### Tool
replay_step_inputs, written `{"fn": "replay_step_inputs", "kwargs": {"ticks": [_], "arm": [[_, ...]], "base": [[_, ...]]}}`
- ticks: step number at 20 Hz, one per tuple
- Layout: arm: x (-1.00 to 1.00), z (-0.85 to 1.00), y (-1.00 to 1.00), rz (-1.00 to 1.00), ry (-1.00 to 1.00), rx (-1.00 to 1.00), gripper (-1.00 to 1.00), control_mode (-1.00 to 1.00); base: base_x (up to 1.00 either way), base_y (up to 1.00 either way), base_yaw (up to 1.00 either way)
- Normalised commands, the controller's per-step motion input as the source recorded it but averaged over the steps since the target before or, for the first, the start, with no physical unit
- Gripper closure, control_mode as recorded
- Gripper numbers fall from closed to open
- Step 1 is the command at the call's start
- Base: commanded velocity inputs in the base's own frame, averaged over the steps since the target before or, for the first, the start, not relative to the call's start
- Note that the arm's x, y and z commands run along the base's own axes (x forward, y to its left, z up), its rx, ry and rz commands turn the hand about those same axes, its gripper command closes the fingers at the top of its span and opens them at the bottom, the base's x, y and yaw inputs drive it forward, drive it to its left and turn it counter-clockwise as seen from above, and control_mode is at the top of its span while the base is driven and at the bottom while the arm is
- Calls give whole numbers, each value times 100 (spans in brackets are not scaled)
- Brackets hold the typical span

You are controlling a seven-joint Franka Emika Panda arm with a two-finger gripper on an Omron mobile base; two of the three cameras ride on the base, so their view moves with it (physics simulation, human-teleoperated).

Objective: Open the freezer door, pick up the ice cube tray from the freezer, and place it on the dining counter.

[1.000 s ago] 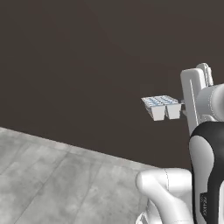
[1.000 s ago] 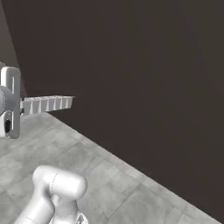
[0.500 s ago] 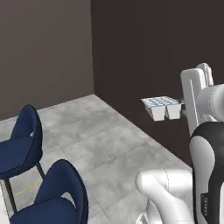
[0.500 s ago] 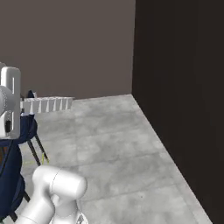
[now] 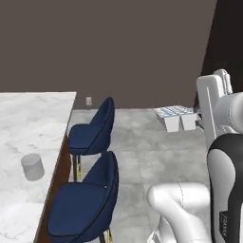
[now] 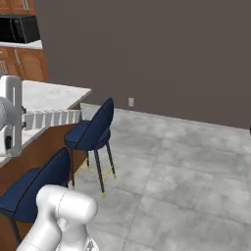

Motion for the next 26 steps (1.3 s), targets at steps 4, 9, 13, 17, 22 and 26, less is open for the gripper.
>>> {"fn": "replay_step_inputs", "kwargs": {"ticks": [4,9,13,17,22,26], "arm": [[0,0,0,0,0,0,100,100],[0,0,0,0,0,0,100,100],[0,0,0,0,0,0,100,100],[0,0,0,0,0,0,100,100],[0,0,0,0,0,0,100,100],[0,0,0,0,0,0,100,100]], "base": [[14,9,83],[20,36,71],[18,29,67],[26,-7,56],[34,-36,55],[52,-56,54]]}}
